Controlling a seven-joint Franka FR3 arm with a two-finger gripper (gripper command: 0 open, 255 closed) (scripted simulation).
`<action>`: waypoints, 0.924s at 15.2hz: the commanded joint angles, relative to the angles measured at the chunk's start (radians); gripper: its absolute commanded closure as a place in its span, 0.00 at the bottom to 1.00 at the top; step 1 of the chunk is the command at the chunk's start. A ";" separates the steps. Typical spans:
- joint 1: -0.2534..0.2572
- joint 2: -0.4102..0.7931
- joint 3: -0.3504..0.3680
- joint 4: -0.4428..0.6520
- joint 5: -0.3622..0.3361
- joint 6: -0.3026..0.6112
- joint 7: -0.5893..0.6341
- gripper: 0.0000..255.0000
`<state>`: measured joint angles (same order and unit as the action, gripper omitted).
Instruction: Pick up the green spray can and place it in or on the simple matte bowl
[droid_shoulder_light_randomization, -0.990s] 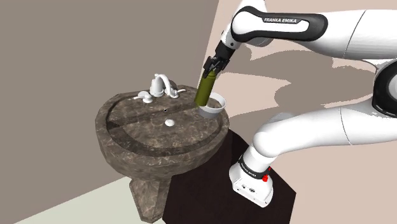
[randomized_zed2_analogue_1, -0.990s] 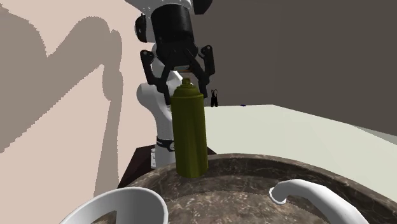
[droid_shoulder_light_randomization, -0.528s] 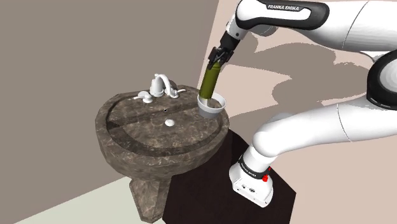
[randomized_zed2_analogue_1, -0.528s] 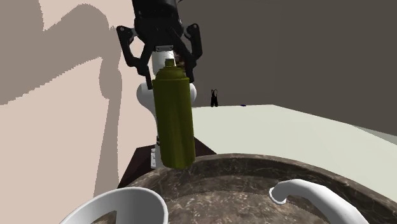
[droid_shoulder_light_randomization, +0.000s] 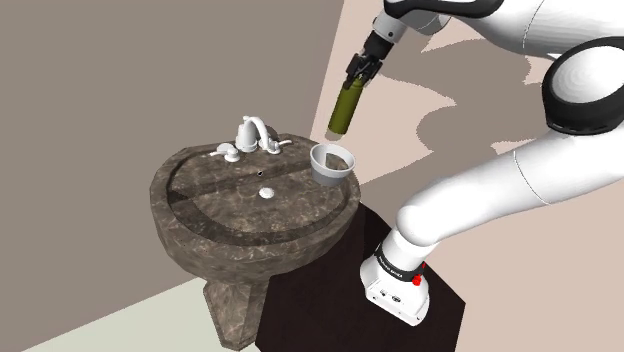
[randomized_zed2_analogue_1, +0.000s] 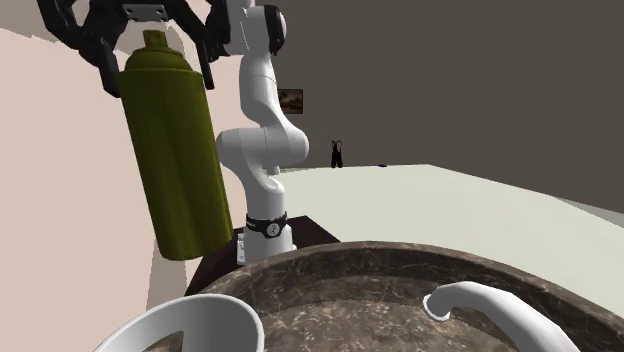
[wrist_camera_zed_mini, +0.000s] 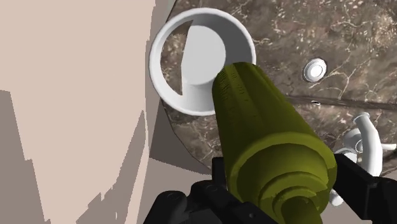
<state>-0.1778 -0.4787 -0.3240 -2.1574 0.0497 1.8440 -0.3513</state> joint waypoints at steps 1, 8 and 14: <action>-0.001 0.032 -0.023 0.031 0.002 -0.003 -0.028 1.00; -0.005 0.028 -0.030 -0.065 0.001 0.089 -0.042 1.00; -0.006 0.034 -0.038 -0.140 0.003 0.169 -0.056 1.00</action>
<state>-0.1834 -0.4426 -0.3608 -2.2826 0.0529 1.9988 -0.4052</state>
